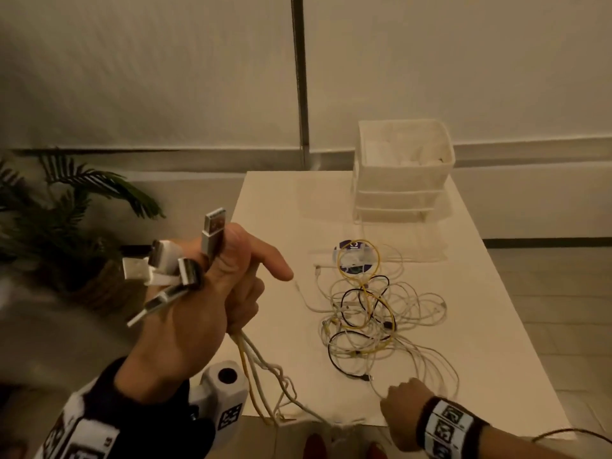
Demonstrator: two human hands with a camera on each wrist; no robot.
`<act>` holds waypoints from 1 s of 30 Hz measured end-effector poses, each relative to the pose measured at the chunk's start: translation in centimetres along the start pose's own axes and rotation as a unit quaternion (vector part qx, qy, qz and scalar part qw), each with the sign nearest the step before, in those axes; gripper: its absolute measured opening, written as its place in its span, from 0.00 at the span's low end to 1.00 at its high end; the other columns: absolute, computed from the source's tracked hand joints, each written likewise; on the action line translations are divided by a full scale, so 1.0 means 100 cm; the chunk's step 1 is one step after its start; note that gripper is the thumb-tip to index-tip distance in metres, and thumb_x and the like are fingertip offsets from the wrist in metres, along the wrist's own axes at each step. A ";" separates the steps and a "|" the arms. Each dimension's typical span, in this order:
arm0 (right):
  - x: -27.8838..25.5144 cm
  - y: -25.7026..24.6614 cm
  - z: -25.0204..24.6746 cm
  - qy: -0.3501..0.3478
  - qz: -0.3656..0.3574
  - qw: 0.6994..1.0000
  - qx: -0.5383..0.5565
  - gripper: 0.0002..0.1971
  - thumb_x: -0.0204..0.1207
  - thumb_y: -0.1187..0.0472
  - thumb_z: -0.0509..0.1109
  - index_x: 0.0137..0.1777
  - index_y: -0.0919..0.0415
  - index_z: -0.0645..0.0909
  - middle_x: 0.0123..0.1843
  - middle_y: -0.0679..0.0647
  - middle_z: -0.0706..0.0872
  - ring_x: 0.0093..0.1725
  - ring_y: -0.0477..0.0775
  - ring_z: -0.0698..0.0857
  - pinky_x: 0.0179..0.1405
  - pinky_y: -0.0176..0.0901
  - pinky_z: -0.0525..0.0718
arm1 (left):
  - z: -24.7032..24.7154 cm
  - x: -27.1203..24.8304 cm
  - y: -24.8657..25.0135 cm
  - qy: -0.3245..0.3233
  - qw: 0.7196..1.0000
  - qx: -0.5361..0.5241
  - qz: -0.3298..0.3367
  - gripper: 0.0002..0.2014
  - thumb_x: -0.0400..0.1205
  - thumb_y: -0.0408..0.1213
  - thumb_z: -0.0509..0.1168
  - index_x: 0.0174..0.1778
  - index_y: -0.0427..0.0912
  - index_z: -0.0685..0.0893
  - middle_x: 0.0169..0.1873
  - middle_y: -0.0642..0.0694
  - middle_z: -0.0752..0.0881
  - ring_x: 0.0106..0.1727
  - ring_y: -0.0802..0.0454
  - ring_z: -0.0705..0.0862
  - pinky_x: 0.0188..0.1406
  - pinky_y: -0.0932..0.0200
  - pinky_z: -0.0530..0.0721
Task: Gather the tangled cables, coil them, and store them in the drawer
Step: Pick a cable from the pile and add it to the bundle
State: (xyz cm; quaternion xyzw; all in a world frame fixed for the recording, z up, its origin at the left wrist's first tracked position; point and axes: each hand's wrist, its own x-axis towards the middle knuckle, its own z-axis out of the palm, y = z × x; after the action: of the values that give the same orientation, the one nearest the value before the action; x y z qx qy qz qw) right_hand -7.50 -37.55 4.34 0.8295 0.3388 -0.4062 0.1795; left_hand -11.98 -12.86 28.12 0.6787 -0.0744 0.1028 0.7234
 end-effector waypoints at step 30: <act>0.006 0.112 -0.209 0.408 -0.164 0.348 0.828 0.10 0.83 0.68 0.60 0.40 0.65 0.76 0.29 0.59 0.77 0.31 0.60 0.79 0.43 0.55 0.81 | -0.012 0.081 -0.060 0.056 0.984 -0.097 -0.137 0.29 0.85 0.58 0.50 0.54 0.40 0.88 0.29 0.41 0.57 0.25 0.51 0.51 0.21 0.62 0.50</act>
State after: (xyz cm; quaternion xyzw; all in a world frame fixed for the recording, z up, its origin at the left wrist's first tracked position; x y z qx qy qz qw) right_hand 12.24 -33.27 16.77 0.5478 -0.0091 -0.1124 -0.8290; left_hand -2.67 -11.61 24.22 0.6020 0.0506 0.0329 0.7962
